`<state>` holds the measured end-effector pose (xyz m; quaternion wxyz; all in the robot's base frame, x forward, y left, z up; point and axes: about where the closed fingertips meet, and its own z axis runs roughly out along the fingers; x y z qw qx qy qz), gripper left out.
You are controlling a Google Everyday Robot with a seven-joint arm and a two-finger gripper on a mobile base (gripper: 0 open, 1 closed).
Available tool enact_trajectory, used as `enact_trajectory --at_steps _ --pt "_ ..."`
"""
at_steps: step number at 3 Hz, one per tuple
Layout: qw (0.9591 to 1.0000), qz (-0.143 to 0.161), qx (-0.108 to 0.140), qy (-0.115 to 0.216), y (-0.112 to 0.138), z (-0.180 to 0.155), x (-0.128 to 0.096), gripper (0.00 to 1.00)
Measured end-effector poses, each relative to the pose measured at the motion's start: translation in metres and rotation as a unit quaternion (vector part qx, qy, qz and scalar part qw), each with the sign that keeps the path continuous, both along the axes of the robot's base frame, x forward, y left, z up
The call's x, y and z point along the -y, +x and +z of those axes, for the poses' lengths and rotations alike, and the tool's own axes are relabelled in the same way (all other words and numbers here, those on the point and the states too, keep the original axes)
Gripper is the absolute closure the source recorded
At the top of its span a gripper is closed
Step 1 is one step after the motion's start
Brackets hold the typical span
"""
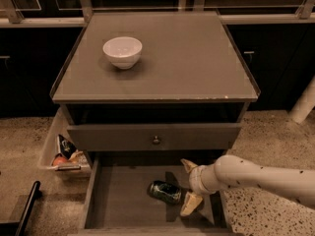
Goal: Pick green can from middle drawer and place on counter
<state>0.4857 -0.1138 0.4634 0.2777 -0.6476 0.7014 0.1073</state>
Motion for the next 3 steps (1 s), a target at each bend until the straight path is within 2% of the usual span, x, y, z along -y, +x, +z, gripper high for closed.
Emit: enact_trajectory --at_steps 1,2,3 --pt "0.9994 -0.009 -0.016 0.029 0.010 -0.025 -0.011 0.00" --pt "0.9994 -0.009 -0.016 0.029 0.010 -0.025 -0.011 0.00" --pt "0.9974 -0.026 -0.024 0.063 0.010 -0.037 -0.019 0.00"
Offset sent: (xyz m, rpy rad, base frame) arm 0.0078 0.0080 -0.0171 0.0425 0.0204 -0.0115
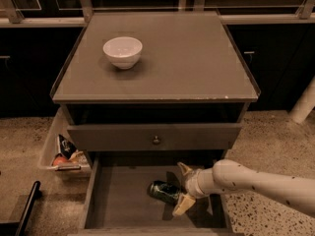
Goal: Pick green can from middle drawer and place on counter
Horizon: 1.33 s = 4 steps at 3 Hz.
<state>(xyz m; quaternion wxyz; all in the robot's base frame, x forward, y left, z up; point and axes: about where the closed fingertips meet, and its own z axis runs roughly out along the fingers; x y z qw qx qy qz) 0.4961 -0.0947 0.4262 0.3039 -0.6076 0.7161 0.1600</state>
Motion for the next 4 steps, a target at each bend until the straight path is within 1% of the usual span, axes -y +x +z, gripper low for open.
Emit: enact_trajectory --at_steps 1,2,3,4 --pt "0.9989 -0.021 -0.015 0.039 0.009 -0.017 -0.014 0.00" --pt "0.9971 -0.029 -0.029 0.064 0.017 -0.033 -0.031 0.00" --pt "0.9959 -0.030 -0.047 0.072 0.022 -0.052 -0.047 0.00" --pt "0.9958 -0.029 -0.048 0.072 0.022 -0.053 -0.048 0.00"
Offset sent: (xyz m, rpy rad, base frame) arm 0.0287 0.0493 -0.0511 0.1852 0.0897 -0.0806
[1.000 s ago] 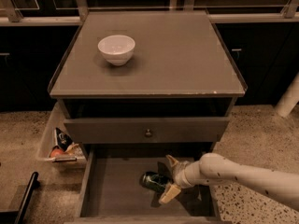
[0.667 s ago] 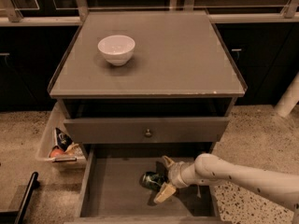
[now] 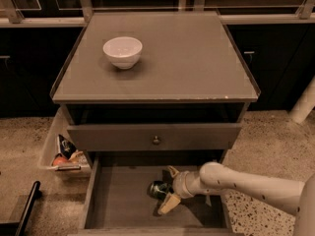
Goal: Pick green can from middle drawer and place on counter
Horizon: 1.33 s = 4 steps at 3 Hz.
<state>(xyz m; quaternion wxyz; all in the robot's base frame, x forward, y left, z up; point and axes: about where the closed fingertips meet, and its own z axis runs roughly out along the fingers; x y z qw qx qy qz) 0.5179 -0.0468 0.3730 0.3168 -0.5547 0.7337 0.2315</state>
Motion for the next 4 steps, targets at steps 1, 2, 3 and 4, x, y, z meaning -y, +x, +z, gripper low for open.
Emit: enact_trajectory --at_steps 1,2,3,4 --pt "1.0000 0.000 0.000 0.000 0.0000 0.0000 -0.0001 0.18" --pt "1.0000 0.000 0.000 0.000 0.0000 0.0000 -0.0001 0.41" --pt "1.0000 0.000 0.000 0.000 0.0000 0.0000 -0.0001 0.64" --pt "1.0000 0.000 0.000 0.000 -0.0001 0.0000 -0.0001 0.88"
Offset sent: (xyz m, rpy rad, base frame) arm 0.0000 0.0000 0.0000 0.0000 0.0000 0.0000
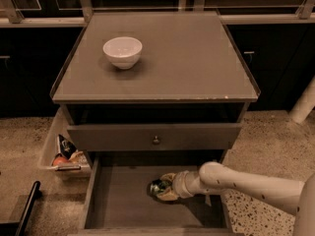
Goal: Pick green can from middle drawer and place on counter
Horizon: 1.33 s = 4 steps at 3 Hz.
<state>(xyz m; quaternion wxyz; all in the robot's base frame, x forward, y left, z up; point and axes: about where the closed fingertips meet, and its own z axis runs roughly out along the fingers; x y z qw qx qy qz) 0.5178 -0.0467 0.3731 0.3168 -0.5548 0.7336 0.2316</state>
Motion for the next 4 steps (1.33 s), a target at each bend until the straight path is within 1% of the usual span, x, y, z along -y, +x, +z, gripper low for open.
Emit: enact_trajectory --at_steps 1,2,3,4 --pt "0.9998 0.019 0.004 0.005 -0.007 0.013 -0.002 1.00" --pt "0.9980 0.052 0.031 0.015 -0.020 0.052 0.000 1.00" --pt "0.9942 0.080 0.067 0.025 -0.035 0.103 0.010 1.00" --pt "0.9895 0.095 0.107 0.018 -0.048 0.156 0.025 1.00"
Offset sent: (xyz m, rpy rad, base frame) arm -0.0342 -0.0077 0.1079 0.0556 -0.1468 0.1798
